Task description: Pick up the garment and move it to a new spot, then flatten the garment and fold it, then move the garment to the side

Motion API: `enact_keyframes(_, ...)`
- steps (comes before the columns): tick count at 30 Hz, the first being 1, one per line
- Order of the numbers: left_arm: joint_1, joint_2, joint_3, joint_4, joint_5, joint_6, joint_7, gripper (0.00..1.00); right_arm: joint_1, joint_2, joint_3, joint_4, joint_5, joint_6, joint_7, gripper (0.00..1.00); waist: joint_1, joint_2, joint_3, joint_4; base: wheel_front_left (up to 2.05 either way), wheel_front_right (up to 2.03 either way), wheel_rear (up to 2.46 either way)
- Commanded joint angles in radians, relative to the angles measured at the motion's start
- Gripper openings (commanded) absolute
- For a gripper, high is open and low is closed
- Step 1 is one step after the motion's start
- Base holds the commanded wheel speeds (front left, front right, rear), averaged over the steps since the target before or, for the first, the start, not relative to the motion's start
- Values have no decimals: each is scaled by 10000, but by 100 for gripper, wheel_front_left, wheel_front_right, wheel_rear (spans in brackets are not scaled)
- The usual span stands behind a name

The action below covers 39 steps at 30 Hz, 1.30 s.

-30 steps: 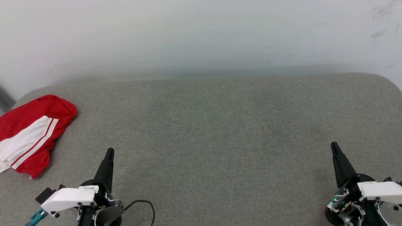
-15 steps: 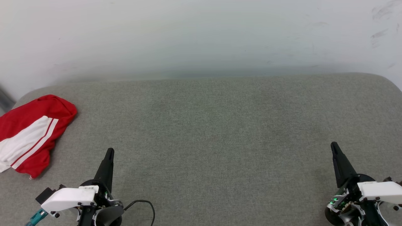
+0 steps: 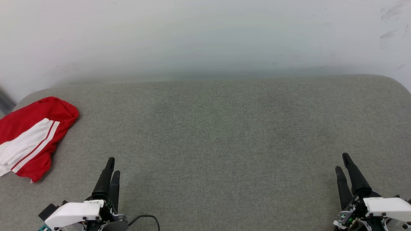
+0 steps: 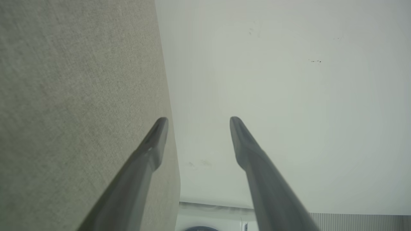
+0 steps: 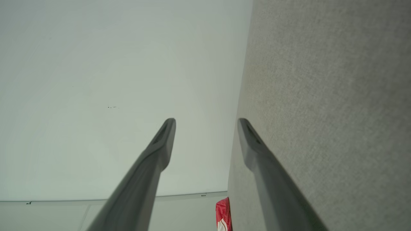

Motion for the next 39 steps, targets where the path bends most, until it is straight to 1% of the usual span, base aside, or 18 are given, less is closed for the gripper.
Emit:
enact_keyframes(1, -116, 15, 14, -252, 213, -10, -150, 100, -93, -2, -29, -277, -234, 2, -134, 100, 0, 0, 2, 2, 0, 0, 0)
enact_keyframes(4, -100, 16, 107, -306, 698, -8, -296, 100, -41, -1, -90, -406, -723, 2, -279, 100, 0, 0, 6, 6, 0, 0, 0)
enact_keyframes(5, -100, 16, 107, -306, 698, -8, -296, 100, -41, -1, -90, -406, -723, 2, -279, 100, 0, 0, 6, 6, 0, 0, 0)
enact_keyframes(8, -108, 18, 190, -463, 1304, 76, -439, 100, -3, 0, -162, -579, -1266, 2, -421, 100, 0, 0, 10, 12, 0, 0, 0)
enact_keyframes(9, -99, 19, 197, -699, 1951, 225, -573, 100, 29, 1, -235, -825, -2026, 2, -557, 100, 0, 0, 17, 20, 0, 0, 0)
enact_keyframes(23, 94, 25, -247, -1645, 5265, 1126, -1155, 100, 272, 4, -66, -1971, -5474, 2, -1141, 100, 0, 0, 53, 58, 0, 0, 0)
enact_keyframes(29, 207, 27, -473, -1805, 6592, 1358, -1379, 100, 436, 5, 112, -2239, -6736, 2, -1367, 100, 0, 0, 51, 73, 0, 0, 0)
enact_keyframes(39, 370, 116, -835, -1957, 8458, 1748, -1722, 100, 668, 8, 237, -2487, -8404, 2, -1706, 100, 0, 0, 43, 91, 0, 0, 0)
